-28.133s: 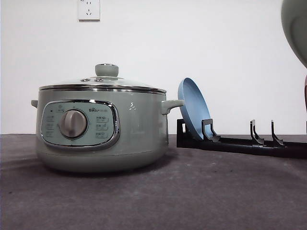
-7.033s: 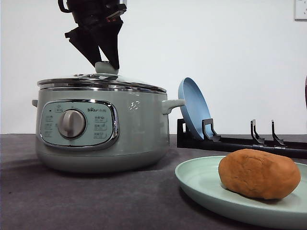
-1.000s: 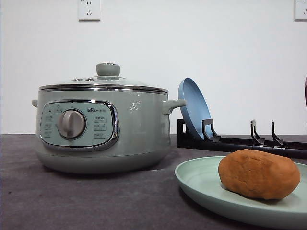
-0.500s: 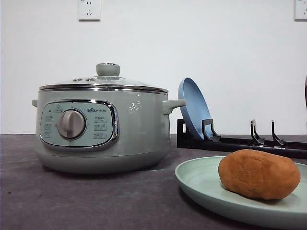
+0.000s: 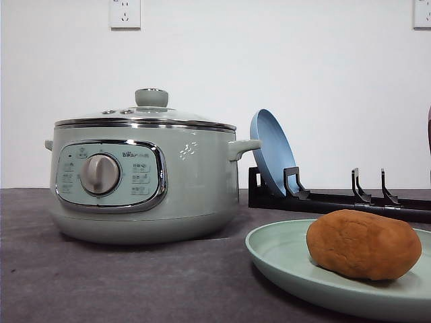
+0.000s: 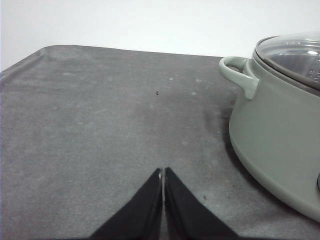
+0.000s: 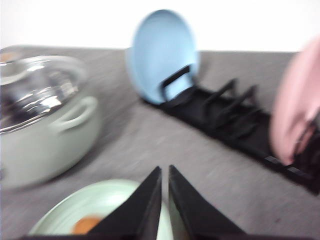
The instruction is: Transfer potato from steamer to green plate
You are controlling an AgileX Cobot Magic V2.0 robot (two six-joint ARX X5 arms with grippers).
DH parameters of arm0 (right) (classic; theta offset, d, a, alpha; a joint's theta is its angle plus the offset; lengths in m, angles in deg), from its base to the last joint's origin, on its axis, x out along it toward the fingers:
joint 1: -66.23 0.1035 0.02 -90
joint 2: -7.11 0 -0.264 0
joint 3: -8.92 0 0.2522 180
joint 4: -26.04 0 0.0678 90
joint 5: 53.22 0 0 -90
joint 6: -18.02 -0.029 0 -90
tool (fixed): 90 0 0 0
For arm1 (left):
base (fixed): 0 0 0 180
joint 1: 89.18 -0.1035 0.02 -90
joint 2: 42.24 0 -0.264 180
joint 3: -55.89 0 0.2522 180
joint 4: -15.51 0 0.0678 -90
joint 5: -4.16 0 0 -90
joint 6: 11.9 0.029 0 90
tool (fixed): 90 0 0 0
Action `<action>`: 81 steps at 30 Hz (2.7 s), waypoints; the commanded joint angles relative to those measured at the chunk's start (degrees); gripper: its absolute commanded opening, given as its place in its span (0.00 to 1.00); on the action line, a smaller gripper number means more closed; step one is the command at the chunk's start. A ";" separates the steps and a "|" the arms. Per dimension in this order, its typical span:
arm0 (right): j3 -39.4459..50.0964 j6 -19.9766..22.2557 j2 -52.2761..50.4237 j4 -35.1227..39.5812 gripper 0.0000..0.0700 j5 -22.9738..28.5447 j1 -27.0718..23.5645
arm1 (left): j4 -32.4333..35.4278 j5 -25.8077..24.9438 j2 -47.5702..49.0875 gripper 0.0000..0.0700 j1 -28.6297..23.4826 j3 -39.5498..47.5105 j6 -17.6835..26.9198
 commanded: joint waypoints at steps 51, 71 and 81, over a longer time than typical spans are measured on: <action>29.48 8.59 -13.06 21.86 0.02 0.00 -15.37 | -0.42 0.15 0.11 0.00 0.02 1.18 0.10; 29.48 8.59 -13.06 21.86 0.02 0.00 -15.37 | -0.42 0.15 0.11 0.00 0.02 1.18 0.10; 29.48 8.59 -13.06 21.86 0.02 0.00 -15.37 | -0.42 0.15 0.11 0.00 0.02 1.18 0.10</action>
